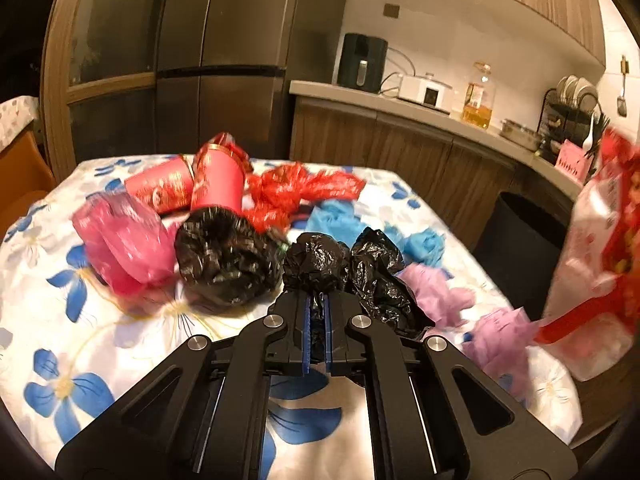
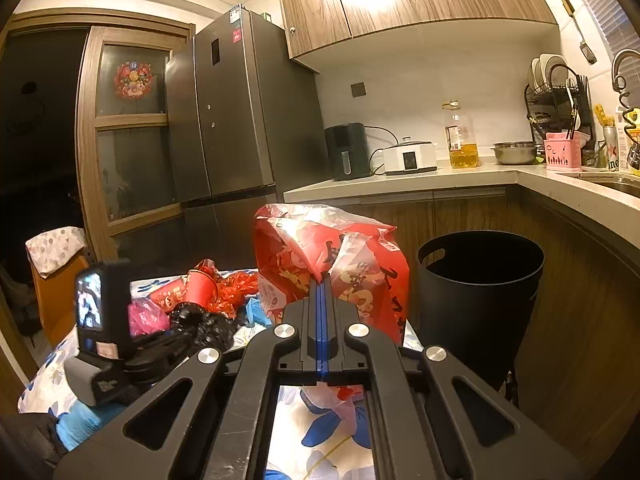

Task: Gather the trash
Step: 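Carry the red bag to the bin with the right gripper while the left gripper grasps black bags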

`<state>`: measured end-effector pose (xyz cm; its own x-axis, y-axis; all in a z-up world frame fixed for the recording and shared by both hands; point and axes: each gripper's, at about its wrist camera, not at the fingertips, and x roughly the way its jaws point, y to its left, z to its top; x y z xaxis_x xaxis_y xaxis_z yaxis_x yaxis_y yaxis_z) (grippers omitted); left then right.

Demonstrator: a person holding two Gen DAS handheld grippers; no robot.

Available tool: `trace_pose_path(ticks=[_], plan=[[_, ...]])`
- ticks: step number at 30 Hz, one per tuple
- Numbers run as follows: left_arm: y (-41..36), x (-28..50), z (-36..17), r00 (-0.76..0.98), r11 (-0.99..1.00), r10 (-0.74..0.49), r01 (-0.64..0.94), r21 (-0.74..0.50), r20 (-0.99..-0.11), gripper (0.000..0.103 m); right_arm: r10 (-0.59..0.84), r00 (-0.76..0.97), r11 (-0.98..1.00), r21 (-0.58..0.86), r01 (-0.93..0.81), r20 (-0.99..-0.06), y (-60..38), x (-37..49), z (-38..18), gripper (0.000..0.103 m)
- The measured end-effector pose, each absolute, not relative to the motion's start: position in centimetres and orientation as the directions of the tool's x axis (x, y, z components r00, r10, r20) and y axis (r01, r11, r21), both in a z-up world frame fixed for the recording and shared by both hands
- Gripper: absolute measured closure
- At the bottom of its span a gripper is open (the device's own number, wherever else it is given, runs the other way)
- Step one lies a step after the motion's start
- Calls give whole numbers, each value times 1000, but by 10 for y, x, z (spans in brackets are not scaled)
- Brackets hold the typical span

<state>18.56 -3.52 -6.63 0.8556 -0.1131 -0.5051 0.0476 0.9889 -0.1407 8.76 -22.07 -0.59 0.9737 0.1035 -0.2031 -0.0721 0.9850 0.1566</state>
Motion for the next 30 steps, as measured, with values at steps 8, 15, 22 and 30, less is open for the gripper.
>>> trace_pose_path(ticks=[8,15,22,30], plan=[[-54,174,-15,896,984,-160,112,-136,-415,99,74,979,985,166,-43,-190,-233,89,2,102],[-109,192,23,896,968,-250,224,-113,-366,99,-13,983,986,159,43,-186,-260,99,12,102],[-165,213,45,881,942,-335,315,-113,-335,99,-148,976,977,130,170,-163,-302,116,26,102],[-229,242,52,850,917,-395,385,-102,-349,99,-262,951,954,106,281,-162,-342,138,30,102]])
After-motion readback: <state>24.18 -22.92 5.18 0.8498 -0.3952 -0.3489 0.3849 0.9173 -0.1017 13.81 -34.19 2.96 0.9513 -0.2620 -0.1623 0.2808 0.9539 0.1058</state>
